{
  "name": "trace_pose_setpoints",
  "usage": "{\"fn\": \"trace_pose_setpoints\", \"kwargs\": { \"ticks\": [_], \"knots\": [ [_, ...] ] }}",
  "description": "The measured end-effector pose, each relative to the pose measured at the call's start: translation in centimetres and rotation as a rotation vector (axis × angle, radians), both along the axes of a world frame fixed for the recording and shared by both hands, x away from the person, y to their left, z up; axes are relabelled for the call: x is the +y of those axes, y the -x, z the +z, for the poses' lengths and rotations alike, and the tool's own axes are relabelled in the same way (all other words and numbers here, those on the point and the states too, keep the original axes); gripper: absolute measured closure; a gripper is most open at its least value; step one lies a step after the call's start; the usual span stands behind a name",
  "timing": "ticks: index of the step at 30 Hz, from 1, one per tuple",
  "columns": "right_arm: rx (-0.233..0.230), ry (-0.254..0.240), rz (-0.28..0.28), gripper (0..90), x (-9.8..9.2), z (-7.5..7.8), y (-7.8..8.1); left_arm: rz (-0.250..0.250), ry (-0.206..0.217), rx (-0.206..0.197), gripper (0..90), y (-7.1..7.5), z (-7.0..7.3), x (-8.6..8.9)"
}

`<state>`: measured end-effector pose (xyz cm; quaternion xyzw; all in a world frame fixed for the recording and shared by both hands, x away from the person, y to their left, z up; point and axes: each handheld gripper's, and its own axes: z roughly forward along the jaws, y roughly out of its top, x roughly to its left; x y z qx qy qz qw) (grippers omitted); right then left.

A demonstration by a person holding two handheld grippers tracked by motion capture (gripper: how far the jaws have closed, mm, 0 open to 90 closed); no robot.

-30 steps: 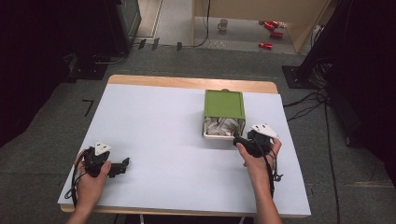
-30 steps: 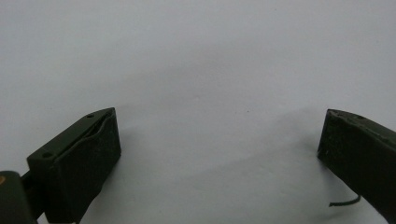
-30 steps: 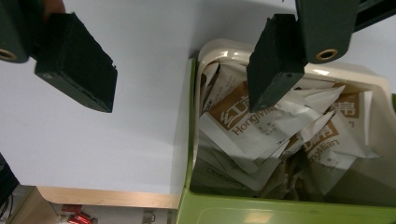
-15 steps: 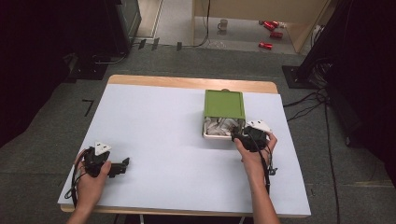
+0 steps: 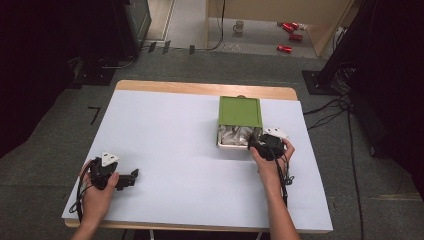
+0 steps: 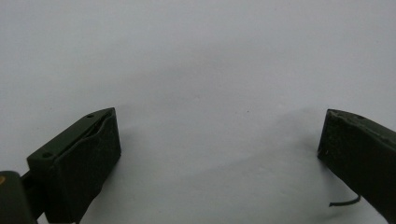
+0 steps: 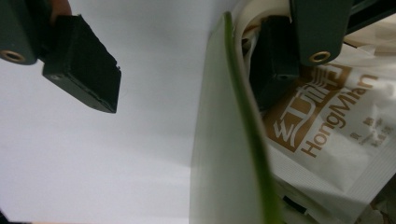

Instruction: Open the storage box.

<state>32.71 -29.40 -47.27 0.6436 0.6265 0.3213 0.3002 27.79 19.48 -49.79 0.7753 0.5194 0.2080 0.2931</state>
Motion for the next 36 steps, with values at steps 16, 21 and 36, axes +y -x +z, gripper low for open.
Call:
{"fn": "trace_pose_setpoints", "kwargs": {
  "ticks": [16, 21, 36],
  "knots": [
    [0.031, 0.003, 0.031, 30.0, 0.1, 0.3, 1.3, 0.000, 0.001, 0.000, 0.0, 0.0, 0.0, 0.0],
    [0.039, 0.006, 0.048, 29.6, 0.0, 0.5, 2.3, 0.000, 0.001, -0.001, 0.0, 0.0, 0.0, 0.0],
    [-0.132, -0.014, 0.103, 52.5, 0.1, 2.7, 4.8, 0.000, 0.000, -0.001, 0.0, 0.0, 0.0, 0.0]
  ]
}}
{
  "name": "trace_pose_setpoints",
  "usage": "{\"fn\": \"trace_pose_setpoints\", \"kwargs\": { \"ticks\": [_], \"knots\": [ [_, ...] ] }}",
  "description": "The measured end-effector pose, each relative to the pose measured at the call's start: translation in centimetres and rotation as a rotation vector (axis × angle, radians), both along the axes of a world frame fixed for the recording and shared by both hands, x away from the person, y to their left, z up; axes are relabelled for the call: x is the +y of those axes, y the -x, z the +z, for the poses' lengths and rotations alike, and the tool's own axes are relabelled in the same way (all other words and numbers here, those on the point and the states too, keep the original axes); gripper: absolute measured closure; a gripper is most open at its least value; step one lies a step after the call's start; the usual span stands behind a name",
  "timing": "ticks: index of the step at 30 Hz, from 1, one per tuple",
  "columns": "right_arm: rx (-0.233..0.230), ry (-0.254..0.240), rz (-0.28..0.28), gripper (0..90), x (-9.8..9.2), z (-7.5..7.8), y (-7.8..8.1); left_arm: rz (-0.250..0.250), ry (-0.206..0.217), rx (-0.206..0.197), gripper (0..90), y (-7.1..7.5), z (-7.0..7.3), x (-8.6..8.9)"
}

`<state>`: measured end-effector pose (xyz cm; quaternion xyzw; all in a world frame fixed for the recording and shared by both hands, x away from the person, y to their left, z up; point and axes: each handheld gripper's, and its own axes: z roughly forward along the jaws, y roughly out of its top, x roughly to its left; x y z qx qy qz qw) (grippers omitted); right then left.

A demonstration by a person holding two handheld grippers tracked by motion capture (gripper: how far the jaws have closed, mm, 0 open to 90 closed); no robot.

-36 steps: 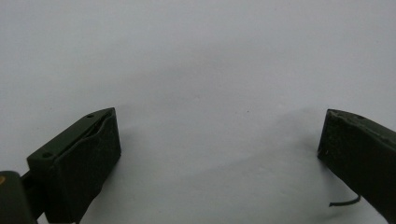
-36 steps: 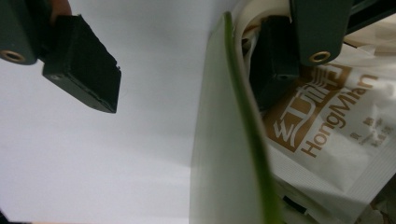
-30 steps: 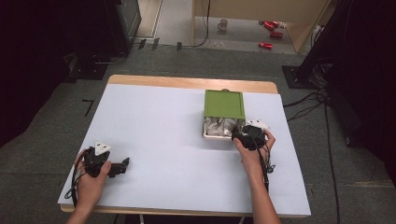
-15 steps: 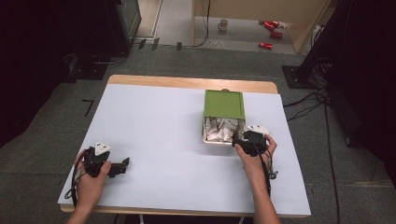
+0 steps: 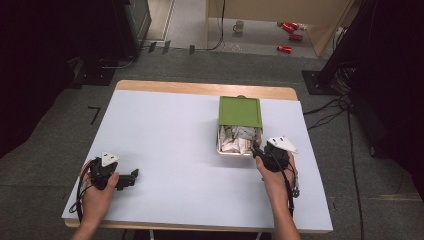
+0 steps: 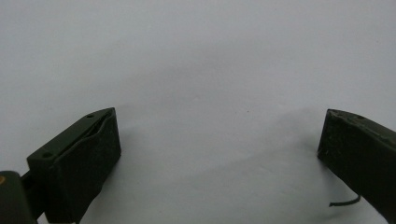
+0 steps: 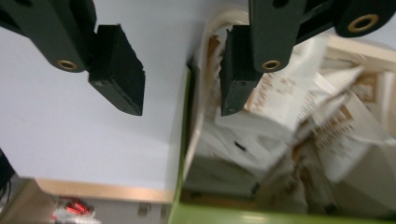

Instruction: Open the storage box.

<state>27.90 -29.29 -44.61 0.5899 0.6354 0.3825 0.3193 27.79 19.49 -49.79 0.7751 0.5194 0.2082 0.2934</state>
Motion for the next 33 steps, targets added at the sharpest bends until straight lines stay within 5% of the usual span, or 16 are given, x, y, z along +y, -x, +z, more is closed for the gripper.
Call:
{"fn": "trace_pose_setpoints", "kwargs": {
  "ticks": [7, 13, 17, 21, 33],
  "knots": [
    [-0.032, -0.071, -0.020, 64.4, 0.0, 0.9, 0.4, 0.000, 0.000, 0.000, 0.0, 0.0, 0.0, 0.0],
    [-0.028, -0.024, -0.039, 72.8, 0.5, 1.1, 0.5, 0.000, 0.000, 0.000, 0.0, 0.0, 0.0, 0.0],
    [-0.033, -0.067, -0.030, 86.7, 0.7, 1.0, 0.5, 0.000, 0.000, 0.000, 0.0, 0.0, 0.0, 0.0],
    [-0.037, -0.024, -0.053, 87.3, 1.2, 1.0, 0.4, 0.000, 0.000, 0.000, 0.0, 0.0, 0.0, 0.0],
    [0.010, -0.093, -0.073, 89.6, 1.0, 1.5, 0.4, 0.000, 0.000, 0.000, 0.0, 0.0, 0.0, 0.0]
  ]
}}
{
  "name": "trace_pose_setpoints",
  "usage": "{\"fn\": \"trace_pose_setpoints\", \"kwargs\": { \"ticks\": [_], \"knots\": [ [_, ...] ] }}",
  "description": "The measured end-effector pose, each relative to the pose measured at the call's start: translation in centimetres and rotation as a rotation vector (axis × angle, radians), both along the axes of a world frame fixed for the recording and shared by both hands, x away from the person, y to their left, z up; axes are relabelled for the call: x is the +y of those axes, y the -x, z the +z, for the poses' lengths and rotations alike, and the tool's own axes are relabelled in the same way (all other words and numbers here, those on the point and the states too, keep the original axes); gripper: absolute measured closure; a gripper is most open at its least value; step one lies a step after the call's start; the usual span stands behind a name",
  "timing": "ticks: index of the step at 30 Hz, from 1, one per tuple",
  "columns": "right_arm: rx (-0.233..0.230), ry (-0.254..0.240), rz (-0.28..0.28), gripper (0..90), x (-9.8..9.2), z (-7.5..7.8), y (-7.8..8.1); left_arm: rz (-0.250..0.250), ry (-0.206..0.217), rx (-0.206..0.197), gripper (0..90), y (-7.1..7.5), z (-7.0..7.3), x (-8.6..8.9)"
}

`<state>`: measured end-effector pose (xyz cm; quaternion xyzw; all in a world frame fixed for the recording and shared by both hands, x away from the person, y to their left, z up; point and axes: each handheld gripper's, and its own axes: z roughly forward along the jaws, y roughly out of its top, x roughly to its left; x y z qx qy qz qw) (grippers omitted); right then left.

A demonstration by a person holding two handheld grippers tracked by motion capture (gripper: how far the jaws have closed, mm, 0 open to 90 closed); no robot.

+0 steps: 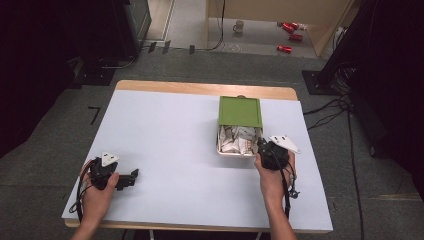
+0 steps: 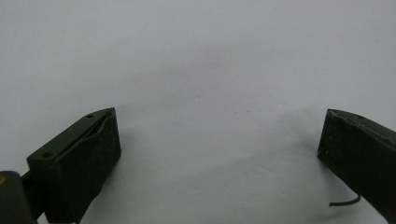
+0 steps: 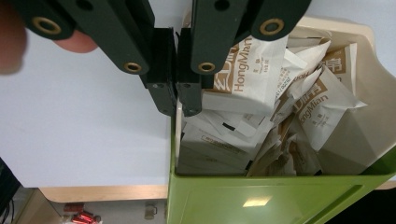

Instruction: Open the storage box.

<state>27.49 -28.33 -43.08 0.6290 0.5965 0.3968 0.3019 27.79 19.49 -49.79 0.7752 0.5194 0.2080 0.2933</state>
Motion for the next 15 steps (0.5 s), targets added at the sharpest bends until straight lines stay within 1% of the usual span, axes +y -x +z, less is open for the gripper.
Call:
{"fn": "trace_pose_setpoints", "kwargs": {
  "ticks": [6, 15],
  "knots": [
    [0.016, -0.008, 0.003, 89.8, -0.1, 0.2, 0.3, 0.000, 0.000, 0.000, 0.0, 0.0, 0.0, 0.0],
    [0.017, -0.021, 0.004, 89.8, -0.2, 0.4, 1.0, 0.000, 0.001, 0.000, 0.0, 0.0, 0.0, 0.0]
  ]
}}
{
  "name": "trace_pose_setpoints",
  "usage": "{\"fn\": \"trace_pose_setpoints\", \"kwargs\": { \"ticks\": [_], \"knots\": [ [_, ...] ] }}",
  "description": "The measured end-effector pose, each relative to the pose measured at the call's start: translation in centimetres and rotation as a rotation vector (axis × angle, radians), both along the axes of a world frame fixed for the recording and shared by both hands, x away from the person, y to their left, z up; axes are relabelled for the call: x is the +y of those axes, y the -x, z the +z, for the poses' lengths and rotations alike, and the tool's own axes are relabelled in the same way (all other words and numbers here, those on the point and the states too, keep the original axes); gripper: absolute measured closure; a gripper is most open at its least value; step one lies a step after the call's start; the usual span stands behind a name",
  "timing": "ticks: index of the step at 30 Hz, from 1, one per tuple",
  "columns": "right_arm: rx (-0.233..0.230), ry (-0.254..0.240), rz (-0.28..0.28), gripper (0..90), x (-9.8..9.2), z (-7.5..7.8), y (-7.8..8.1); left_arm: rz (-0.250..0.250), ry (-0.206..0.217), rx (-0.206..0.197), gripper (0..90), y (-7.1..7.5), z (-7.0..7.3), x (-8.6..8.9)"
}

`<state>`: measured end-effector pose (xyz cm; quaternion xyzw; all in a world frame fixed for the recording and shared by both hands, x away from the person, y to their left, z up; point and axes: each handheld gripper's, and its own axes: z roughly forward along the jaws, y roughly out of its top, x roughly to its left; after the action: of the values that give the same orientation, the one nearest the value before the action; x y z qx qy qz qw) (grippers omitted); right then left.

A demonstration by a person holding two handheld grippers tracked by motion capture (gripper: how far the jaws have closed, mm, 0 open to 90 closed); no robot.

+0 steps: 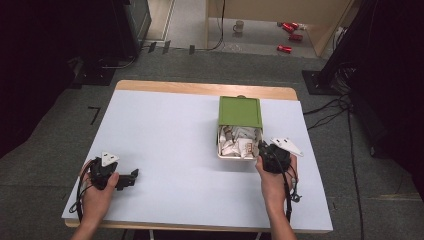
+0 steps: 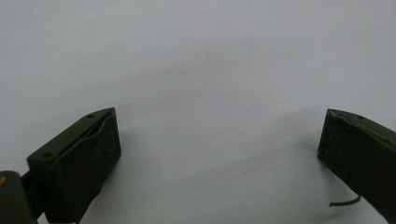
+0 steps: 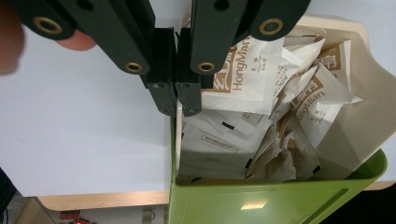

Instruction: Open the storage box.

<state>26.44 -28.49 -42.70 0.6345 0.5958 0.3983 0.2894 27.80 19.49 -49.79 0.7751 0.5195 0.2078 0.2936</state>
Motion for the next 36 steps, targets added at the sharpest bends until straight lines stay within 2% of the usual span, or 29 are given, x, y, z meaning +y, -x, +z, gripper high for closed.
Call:
{"fn": "trace_pose_setpoints", "kwargs": {
  "ticks": [16, 36],
  "knots": [
    [-0.014, -0.003, 0.002, 90.0, 0.1, -0.1, 3.0, 0.000, -0.001, 0.000, 0.0, 0.0, 0.0, 0.0],
    [-0.014, -0.017, 0.005, 90.0, 0.1, -0.4, 5.3, 0.000, -0.001, 0.000, 0.0, 0.0, 0.0, 0.0]
  ]
}}
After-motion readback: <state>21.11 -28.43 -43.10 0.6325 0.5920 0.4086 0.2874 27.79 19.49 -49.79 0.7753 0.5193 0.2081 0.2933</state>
